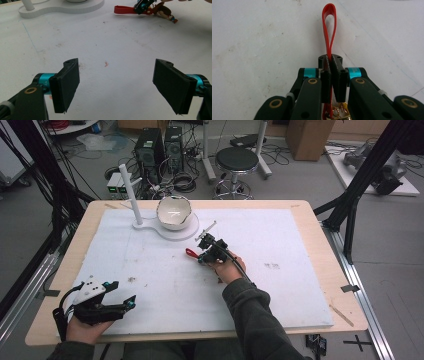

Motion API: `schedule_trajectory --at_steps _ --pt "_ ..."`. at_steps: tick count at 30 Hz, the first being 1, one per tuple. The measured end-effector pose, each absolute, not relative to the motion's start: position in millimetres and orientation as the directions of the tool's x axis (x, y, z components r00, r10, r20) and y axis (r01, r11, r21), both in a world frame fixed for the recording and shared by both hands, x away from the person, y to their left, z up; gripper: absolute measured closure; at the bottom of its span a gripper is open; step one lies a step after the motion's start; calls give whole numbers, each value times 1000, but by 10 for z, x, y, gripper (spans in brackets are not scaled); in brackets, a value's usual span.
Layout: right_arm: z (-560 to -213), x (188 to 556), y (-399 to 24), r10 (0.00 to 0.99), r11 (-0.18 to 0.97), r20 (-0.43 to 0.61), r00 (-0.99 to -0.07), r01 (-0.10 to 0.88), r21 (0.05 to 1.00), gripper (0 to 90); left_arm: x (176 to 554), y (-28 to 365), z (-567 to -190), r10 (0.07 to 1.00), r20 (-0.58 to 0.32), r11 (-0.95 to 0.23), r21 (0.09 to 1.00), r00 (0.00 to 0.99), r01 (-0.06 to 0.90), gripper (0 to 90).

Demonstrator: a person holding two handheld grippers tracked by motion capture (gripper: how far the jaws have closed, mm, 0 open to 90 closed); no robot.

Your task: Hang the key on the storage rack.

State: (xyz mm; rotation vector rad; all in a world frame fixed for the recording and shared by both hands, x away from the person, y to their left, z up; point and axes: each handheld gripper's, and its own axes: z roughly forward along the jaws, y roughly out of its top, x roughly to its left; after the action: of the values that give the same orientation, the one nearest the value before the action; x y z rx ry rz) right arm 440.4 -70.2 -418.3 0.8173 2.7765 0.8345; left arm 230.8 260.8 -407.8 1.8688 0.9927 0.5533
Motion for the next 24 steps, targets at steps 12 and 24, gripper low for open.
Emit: schedule_trajectory --at_steps 12,24 --pt "-4064 4365 -757 527 666 40 -849 442 601 867 2306 2606 -4074 818 -26 -256 878 574 405 220" --pt "-3877 4307 -822 515 606 66 -855 418 677 868 2304 2598 -4074 820 -28 -252 880 572 404 220"
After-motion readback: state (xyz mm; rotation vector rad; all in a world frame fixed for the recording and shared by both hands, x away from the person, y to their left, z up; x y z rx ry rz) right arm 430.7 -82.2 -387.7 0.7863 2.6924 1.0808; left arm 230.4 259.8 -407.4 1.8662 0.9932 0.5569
